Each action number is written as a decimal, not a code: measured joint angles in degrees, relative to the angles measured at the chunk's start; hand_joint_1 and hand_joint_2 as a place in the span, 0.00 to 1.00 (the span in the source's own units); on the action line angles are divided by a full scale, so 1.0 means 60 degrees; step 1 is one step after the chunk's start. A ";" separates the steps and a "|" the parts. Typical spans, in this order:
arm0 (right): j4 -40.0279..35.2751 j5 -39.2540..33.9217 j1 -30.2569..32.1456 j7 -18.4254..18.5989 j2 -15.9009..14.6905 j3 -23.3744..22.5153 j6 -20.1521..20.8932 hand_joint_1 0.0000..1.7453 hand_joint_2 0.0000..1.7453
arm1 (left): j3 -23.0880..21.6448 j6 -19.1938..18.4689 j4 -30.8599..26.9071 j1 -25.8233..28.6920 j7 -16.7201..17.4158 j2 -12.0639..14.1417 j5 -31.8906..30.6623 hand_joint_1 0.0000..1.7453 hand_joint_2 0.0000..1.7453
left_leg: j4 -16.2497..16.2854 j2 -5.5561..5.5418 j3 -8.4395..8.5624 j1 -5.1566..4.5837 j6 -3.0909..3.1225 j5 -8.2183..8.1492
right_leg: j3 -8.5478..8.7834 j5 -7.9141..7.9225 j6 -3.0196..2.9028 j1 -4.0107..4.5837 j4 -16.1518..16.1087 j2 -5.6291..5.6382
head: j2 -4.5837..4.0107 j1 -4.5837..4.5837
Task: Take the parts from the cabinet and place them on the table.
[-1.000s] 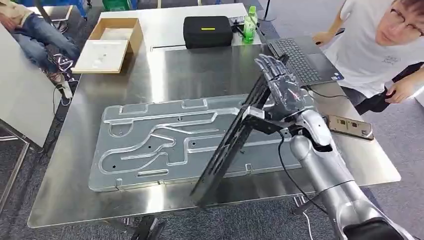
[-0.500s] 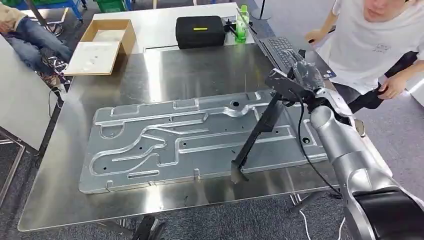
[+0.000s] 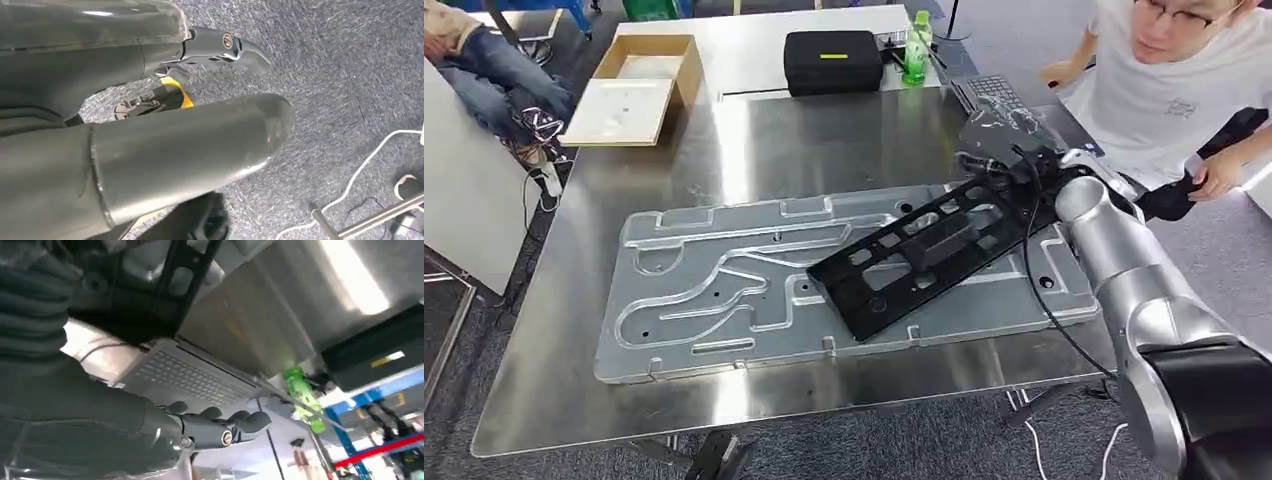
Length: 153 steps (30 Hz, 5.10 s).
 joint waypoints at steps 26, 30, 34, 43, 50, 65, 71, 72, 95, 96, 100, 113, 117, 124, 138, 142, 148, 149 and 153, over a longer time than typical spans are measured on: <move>-0.4049 0.2056 0.2542 -0.1103 0.0437 0.0507 -0.4245 0.00 0.00 | 0.0000 0.0288 0.0000 0.0029 0.0146 -0.0036 0.0007 0.00 0.00 | -0.0225 -0.0089 0.0079 0.0046 0.0210 0.0153 | -0.1242 -0.1175 0.0039 -0.0034 0.2693 0.0025 | 0.0000 -0.0004; -0.5130 0.3228 0.2993 -0.0834 0.0485 0.0980 -0.4980 0.00 0.00 | 0.0000 0.0288 0.0000 0.0024 0.0168 -0.0106 -0.0044 0.00 0.00 | -0.0061 -0.0310 0.0019 0.0069 0.0024 0.0039 | 0.0123 -0.0182 0.0093 -0.0220 0.0078 0.0543 | 0.0000 -0.0007; -0.5651 0.3345 0.3269 -0.0798 0.0550 0.1148 -0.5064 0.00 0.00 | -0.0007 0.0288 0.0000 0.0020 0.0171 -0.0149 -0.0047 0.00 0.00 | -0.0087 -0.0574 -0.0042 0.0070 -0.0209 0.0087 | 0.0110 -0.0127 -0.0151 -0.0069 0.0032 0.0212 | 0.0000 -0.0007; -0.5946 0.3505 0.3433 -0.0900 0.0601 0.1271 -0.5148 0.00 0.00 | -0.0007 0.0284 0.0000 0.0072 0.0186 -0.0146 -0.0040 0.00 0.00 | 0.1763 -0.0021 -0.0858 0.0069 -0.0282 -0.0526 | 0.0236 -0.0162 -0.0428 -0.0010 -0.0059 -0.0522 | 0.0000 -0.0022; -0.5964 0.3716 0.3406 -0.1045 0.0681 0.1479 -0.5286 0.00 0.00 | -0.0007 0.0284 0.0000 0.0085 0.0171 -0.0146 0.0000 0.00 0.00 | -0.0115 0.0245 0.0014 -0.0076 0.0098 0.0078 | 0.0396 -0.0299 -0.0139 0.0112 -0.0084 -0.1122 | 0.0000 -0.0018; -0.5727 0.3789 0.3451 -0.1144 0.0703 0.1901 -0.5588 0.00 0.00 | 0.0004 0.0255 0.0000 0.0194 0.0138 -0.0150 0.0127 0.00 0.00 | -0.0126 -0.1362 -0.0109 0.0006 -0.0120 0.0171 | 0.0245 -0.0095 -0.0299 -0.0033 -0.0148 0.0458 | 0.0000 -0.0018; -0.5676 0.3792 0.3506 -0.1147 0.0732 0.1949 -0.5599 0.00 0.00 | 0.0000 0.0259 0.0000 0.0197 0.0135 -0.0113 0.0127 0.00 0.00 | 0.2835 -0.0076 -0.1523 0.0062 -0.0306 -0.1179 | 0.0346 -0.0109 -0.0483 -0.0019 -0.0244 -0.0297 | 0.0000 -0.0098; -0.5676 0.3793 0.3517 -0.1151 0.0729 0.1956 -0.5603 0.00 0.00 | 0.0000 0.0284 0.0000 0.0218 0.0135 -0.0106 0.0131 0.00 0.00 | 0.2690 -0.0056 -0.1459 0.0074 -0.0321 -0.1000 | 0.0353 -0.0131 -0.0468 -0.0019 -0.0229 -0.0413 | 0.0000 -0.0095; -0.5541 0.3905 0.2821 -0.1049 0.0747 0.2317 -0.5577 0.00 0.00 | 0.0259 0.0357 0.0000 0.0219 0.0175 -0.0033 0.0466 0.00 0.00 | -0.0154 -0.1385 -0.0169 0.0099 -0.0093 0.0279 | 0.0311 -0.0186 -0.0276 0.0065 -0.0110 0.0498 | 0.0000 -0.0087; -0.5545 0.3905 0.2804 -0.1038 0.0739 0.2328 -0.5577 0.00 0.00 | 0.0262 0.0357 0.0000 0.0225 0.0178 -0.0022 0.0459 0.00 0.00 | -0.0142 -0.1408 -0.0192 0.0036 -0.0148 0.0265 | 0.0379 -0.0127 -0.0349 -0.0095 -0.0239 0.0364 | 0.0000 -0.0080; -0.5570 0.3946 0.2838 -0.0994 0.0700 0.2342 -0.5596 0.00 0.00 | 0.0262 0.0361 0.0000 0.0174 0.0215 -0.0033 0.0423 0.00 0.00 | 0.2096 -0.0096 -0.1234 0.0064 -0.0282 -0.0893 | 0.0465 -0.0126 -0.0474 -0.0030 -0.0314 -0.0125 | 0.0000 -0.0168; -0.5782 0.4088 0.2864 -0.0896 0.0630 0.2368 -0.5617 0.00 0.00 | 0.0266 0.0463 0.0000 0.0136 0.0302 0.0069 0.0295 0.00 0.00 | -0.0168 0.0057 -0.0122 0.0046 0.0143 0.0275 | 0.0444 -0.0886 -0.0015 -0.0001 0.0363 -0.0414 | 0.0000 -0.0157; -0.5803 0.4124 0.2937 -0.0885 0.0561 0.2368 -0.5617 0.00 0.00 | 0.0270 0.0455 0.0000 0.0004 0.0299 0.0073 0.0291 0.00 0.00 | -0.0152 -0.0432 -0.0140 0.0009 0.0215 0.0285 | -0.0834 -0.1775 -0.0021 0.0021 0.2816 -0.0018 | 0.0000 -0.0157; -0.5865 0.4161 0.2840 -0.0889 0.0557 0.2386 -0.5617 0.00 0.00 | 0.0270 0.0463 0.0000 -0.0088 0.0277 0.0058 0.0331 0.00 0.00 | -0.0101 -0.1208 -0.0241 0.0052 0.0053 0.0329 | 0.0313 -0.0200 -0.0317 0.0071 -0.0129 0.0737 | 0.0000 -0.0168; -0.5767 0.4255 0.2745 -0.0962 0.0696 0.2419 -0.5770 0.00 0.00 | 0.0295 0.0492 0.0000 0.0010 0.0193 0.0157 0.0488 0.00 0.00 | 0.2213 -0.0028 -0.1374 0.0164 -0.0443 -0.0559 | 0.0621 -0.0224 -0.0492 -0.0011 -0.0401 -0.0585 | 0.0000 -0.0262; -0.5712 0.4237 0.2678 -0.1031 0.0816 0.2426 -0.5781 0.00 0.00 | 0.0357 0.0492 0.0000 0.0002 0.0149 0.0215 0.0535 0.00 0.00 | -0.0098 0.0539 -0.0214 0.0024 -0.0174 0.0239 | 0.0729 -0.0451 -0.0256 0.0167 -0.0289 -0.1162 | 0.0000 -0.0248; -0.5647 0.4233 0.2674 -0.1035 0.0849 0.2430 -0.5821 0.00 0.00 | 0.0372 0.0495 0.0000 -0.0014 0.0142 0.0251 0.0565 0.00 0.00 | -0.0240 -0.0102 -0.0154 0.0095 0.0137 0.0322 | -0.0303 -0.1700 -0.0100 0.0018 0.1990 -0.0041 | 0.0000 -0.0248; -0.5617 0.4233 0.2706 -0.1035 0.0845 0.2430 -0.5821 0.00 0.00 | 0.0375 0.0495 0.0000 -0.0010 0.0142 0.0251 0.0568 0.00 0.00 | -0.0235 -0.0245 -0.0154 0.0086 0.0141 0.0319 | -0.0661 -0.1846 -0.0088 0.0017 0.2602 -0.0005 | 0.0000 -0.0248; -0.5552 0.4233 0.2732 -0.1045 0.0834 0.2437 -0.5876 0.00 0.00 | 0.0408 0.0521 0.0000 0.0055 0.0124 0.0273 0.0579 0.00 0.00 | -0.0141 -0.0811 -0.0133 0.0086 0.0104 0.0286 | -0.0177 -0.0463 -0.0157 -0.0011 0.1024 0.0112 | 0.0000 -0.0248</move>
